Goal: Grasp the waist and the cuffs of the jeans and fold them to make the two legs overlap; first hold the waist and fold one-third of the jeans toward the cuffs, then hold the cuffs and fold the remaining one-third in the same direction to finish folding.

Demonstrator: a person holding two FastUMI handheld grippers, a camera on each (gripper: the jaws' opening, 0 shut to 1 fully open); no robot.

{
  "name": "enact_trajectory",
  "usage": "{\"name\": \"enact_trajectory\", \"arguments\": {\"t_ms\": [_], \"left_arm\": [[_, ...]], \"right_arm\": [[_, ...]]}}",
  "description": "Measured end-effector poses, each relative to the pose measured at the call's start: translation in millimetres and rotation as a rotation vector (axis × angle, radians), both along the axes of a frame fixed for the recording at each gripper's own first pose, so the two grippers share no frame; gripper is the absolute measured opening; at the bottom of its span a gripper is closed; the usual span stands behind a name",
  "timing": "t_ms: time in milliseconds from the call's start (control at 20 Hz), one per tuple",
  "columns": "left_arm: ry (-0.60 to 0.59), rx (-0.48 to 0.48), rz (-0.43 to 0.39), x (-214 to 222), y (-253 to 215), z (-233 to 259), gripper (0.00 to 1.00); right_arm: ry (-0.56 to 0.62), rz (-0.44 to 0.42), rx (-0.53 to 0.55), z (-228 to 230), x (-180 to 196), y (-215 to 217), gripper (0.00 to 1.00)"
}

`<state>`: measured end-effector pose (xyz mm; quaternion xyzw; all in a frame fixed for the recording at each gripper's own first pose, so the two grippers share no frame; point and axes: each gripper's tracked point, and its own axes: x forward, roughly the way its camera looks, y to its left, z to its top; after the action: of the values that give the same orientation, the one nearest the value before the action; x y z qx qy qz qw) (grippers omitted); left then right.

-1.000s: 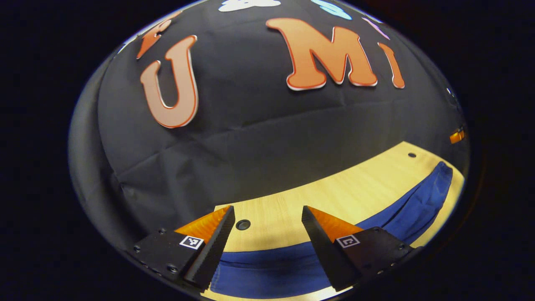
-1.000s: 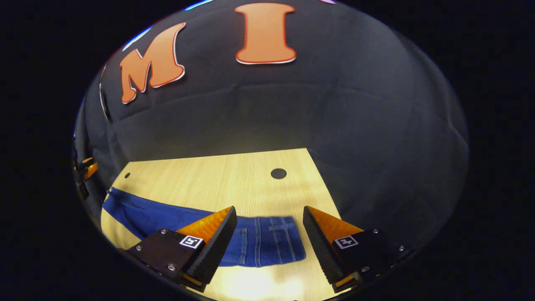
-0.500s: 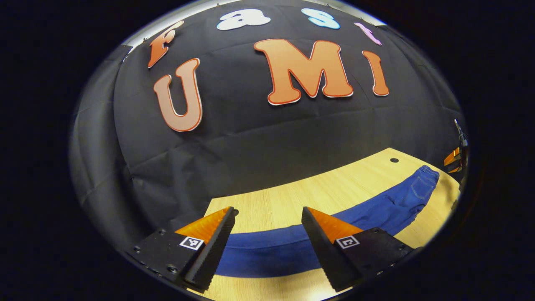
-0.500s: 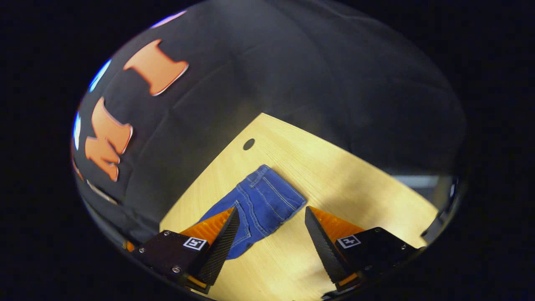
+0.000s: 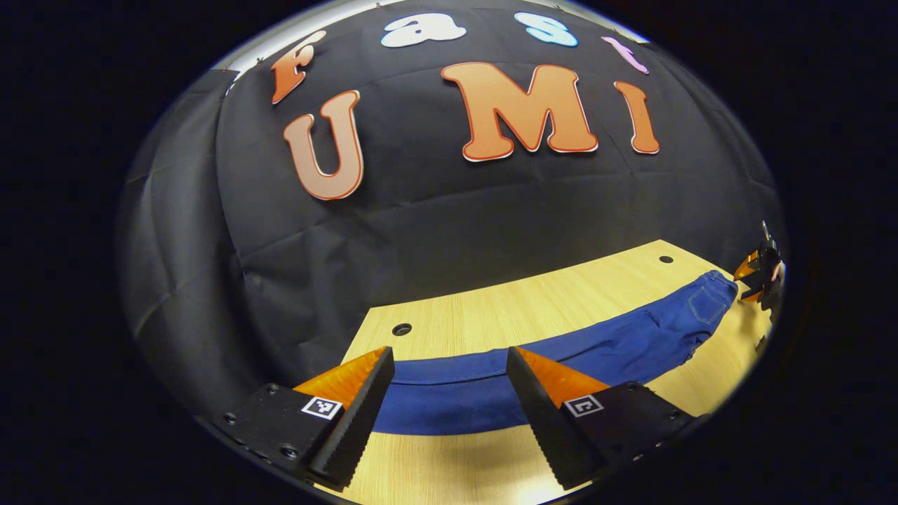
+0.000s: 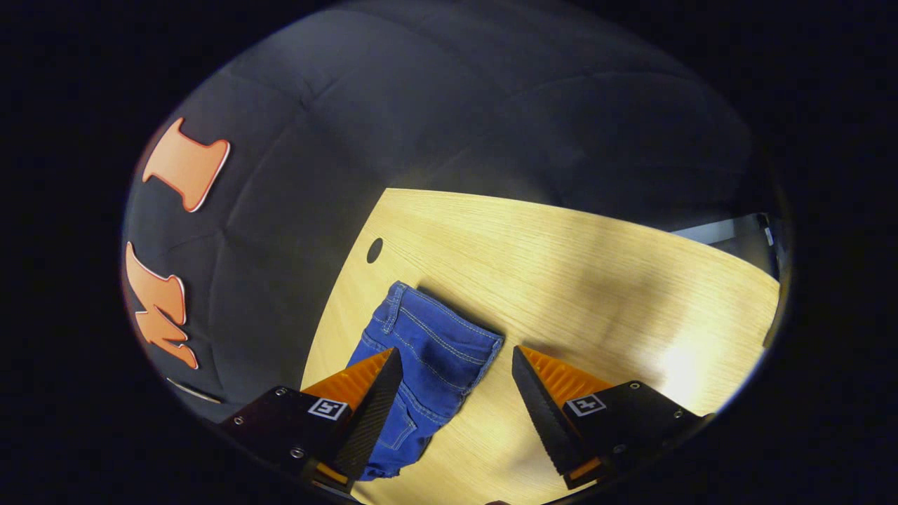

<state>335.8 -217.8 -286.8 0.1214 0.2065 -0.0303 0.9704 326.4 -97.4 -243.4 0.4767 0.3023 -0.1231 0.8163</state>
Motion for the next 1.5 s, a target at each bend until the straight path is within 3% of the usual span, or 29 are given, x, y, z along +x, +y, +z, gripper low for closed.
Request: {"name": "enact_trajectory", "arguments": {"t_ms": [250,350,500,600,800,950,1200,1500], "left_arm": [[-0.004,0.023,0.042,-18.4,15.0,5.5,0.99],[-0.002,0.026,0.063,-22.2,21.5,6.1,0.99],[0.004,0.011,0.080,-23.1,24.9,5.1,0.99],[0.015,0.006,0.089,-22.5,28.2,5.2,0.99],[0.013,-0.003,0.059,-5.3,34.2,14.9,0.99],[-0.004,-0.029,0.018,14.7,44.5,23.1,0.99],[-0.018,-0.035,-0.057,51.8,77.0,31.4,0.99],[-0.030,-0.062,-0.100,73.0,126.4,30.5,1.00]], "right_arm": [[0.017,-0.063,0.062,1.1,15.4,4.0,0.98],[0.080,-0.077,0.031,-13.7,14.3,-0.4,0.91],[0.076,-0.048,-0.021,-19.7,25.5,4.1,0.29],[0.074,-0.028,-0.082,-12.6,23.0,2.9,0.11],[-0.110,-0.006,-0.113,64.7,36.5,25.0,0.10],[-0.205,0.061,-0.160,123.9,36.3,64.3,0.11],[-0.311,0.160,-0.218,189.6,33.2,161.8,0.11],[-0.346,0.318,-0.301,215.8,28.6,305.5,0.11]]}}
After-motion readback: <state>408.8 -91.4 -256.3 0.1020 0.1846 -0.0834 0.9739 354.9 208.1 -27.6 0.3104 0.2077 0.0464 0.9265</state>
